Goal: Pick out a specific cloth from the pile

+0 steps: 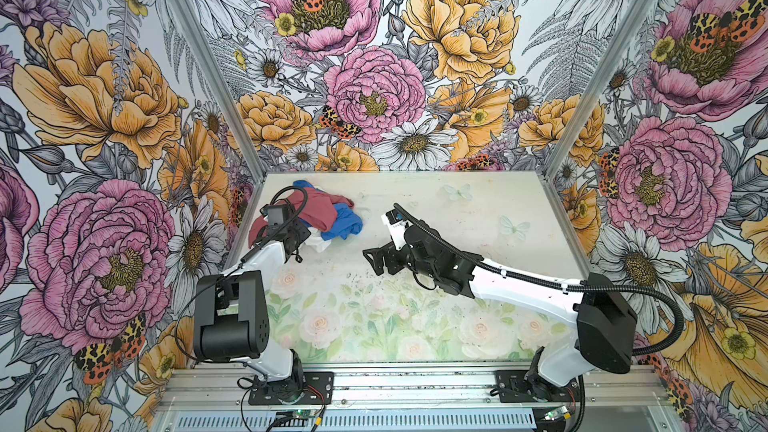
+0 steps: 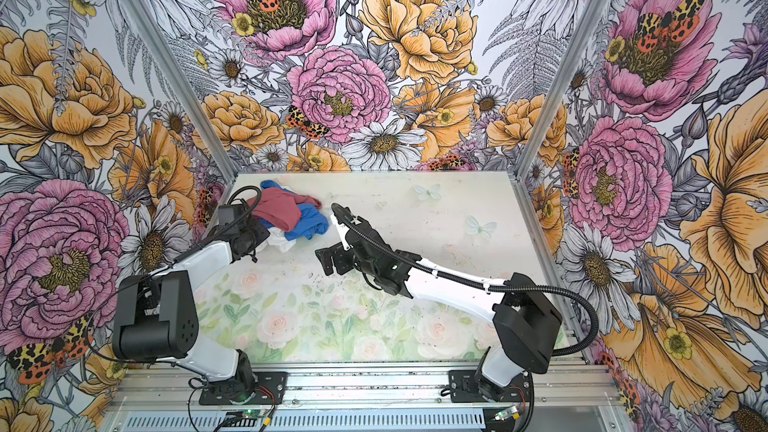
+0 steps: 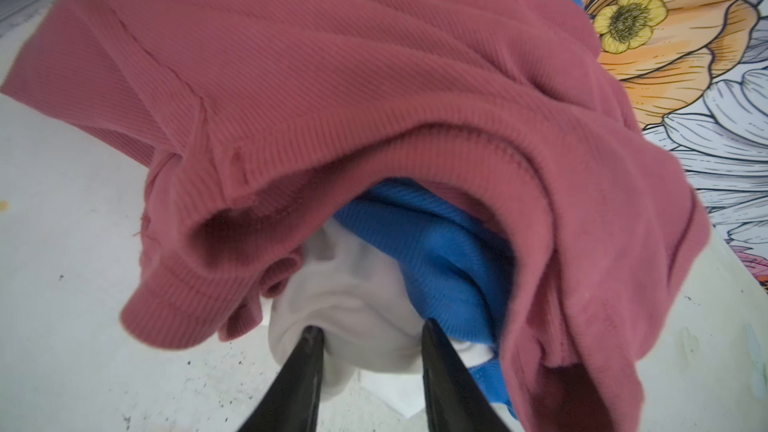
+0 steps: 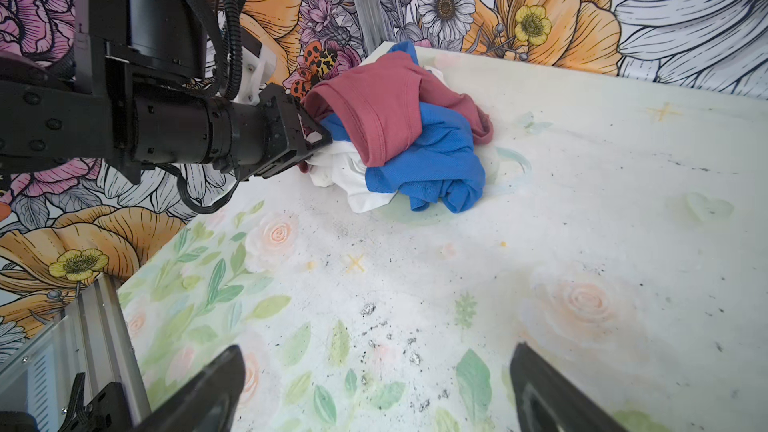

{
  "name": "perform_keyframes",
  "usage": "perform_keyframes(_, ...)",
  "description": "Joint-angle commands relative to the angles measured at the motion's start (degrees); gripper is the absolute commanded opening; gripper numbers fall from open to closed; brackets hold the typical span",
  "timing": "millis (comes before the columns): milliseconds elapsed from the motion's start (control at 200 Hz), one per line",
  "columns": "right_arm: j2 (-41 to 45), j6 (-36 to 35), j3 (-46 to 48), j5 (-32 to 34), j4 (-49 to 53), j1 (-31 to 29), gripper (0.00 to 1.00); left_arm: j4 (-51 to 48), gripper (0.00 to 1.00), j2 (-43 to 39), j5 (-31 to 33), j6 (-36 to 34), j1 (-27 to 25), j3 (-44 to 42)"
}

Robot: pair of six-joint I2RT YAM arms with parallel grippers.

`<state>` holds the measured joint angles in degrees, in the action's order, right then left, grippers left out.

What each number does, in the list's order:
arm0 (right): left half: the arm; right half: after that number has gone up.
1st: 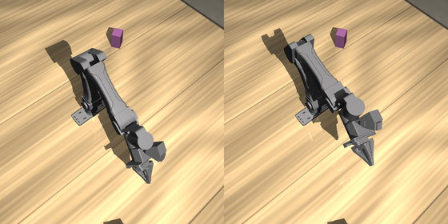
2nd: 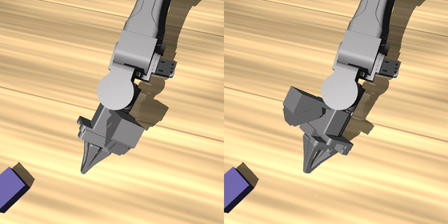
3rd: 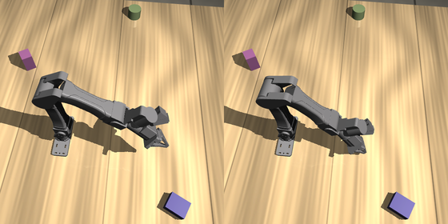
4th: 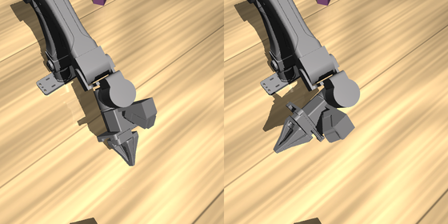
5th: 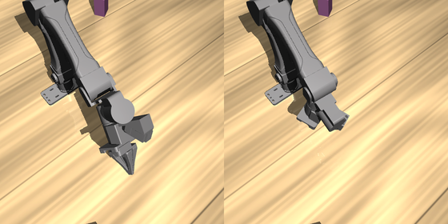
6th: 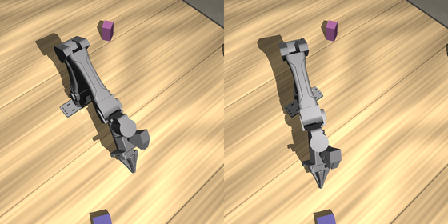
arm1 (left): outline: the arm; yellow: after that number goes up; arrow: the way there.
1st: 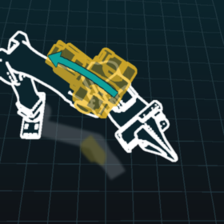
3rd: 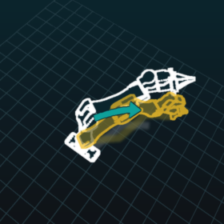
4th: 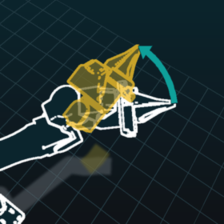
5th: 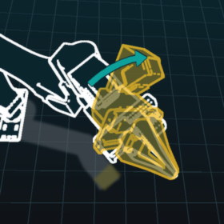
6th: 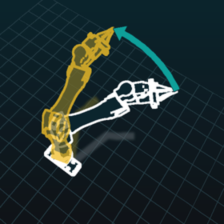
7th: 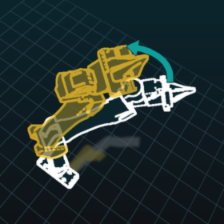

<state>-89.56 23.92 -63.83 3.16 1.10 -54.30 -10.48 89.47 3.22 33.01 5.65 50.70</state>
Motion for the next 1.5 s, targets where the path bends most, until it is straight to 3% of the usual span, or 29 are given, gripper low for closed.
perform_keyframes(0, 2.58, -1.25, 1.20, 1.27, 0.18, 0.51, 1.00, 0.46, 0.27, 0.82, 1.88, 0.14, 0.37, 1.40)
perform_keyframes(165, 3.41, -1.22, 2.26, 1.84, 0.32, 0.88, 1.00, 0.53, 0.00, -1.43, 0.92, 0.14, 0.22, 1.11)
perform_keyframes(425, 3.79, -0.79, 2.32, 1.44, 0.28, 0.97, 1.00, -4.44, 0.00, -11.01, 1.08, -1.54, 0.06, 5.81)
perform_keyframes(801, 6.65, 1.09, 3.77, 3.19, 0.38, 1.11, 0.99, -9.96, 0.00, -9.73, -1.28, -5.28, -1.60, 36.22)
perform_keyframes(906, 8.55, 2.24, 4.21, 6.40, 2.79, 2.37, 0.99, -10.00, 0.00, -8.50, -0.32, -8.78, -5.56, 45.25)
perform_keyframes(1096, 12.20, 5.54, 5.88, 3.45, 7.72, 10.27, 1.00, -12.24, 0.00, -5.17, 2.52, -13.29, -12.99, 60.05)
perform_keyframes(1246, 16.64, 4.62, 8.67, 4.55, 8.66, 12.97, 0.99, -11.28, 0.00, -2.71, 7.08, -22.14, -22.04, 68.59)
perform_keyframes(1356, 19.54, 4.66, 10.11, 6.55, 11.46, 15.00, 0.99, -9.94, 0.00, 0.57, 1.22, -21.59, -26.61, 75.25)
perform_keyframes(1496, 24.46, 5.54, 11.45, 9.67, 17.13, 20.13, 1.00, -10.21, 0.00, 9.75, -9.05, -21.30, -36.01, 88.55)
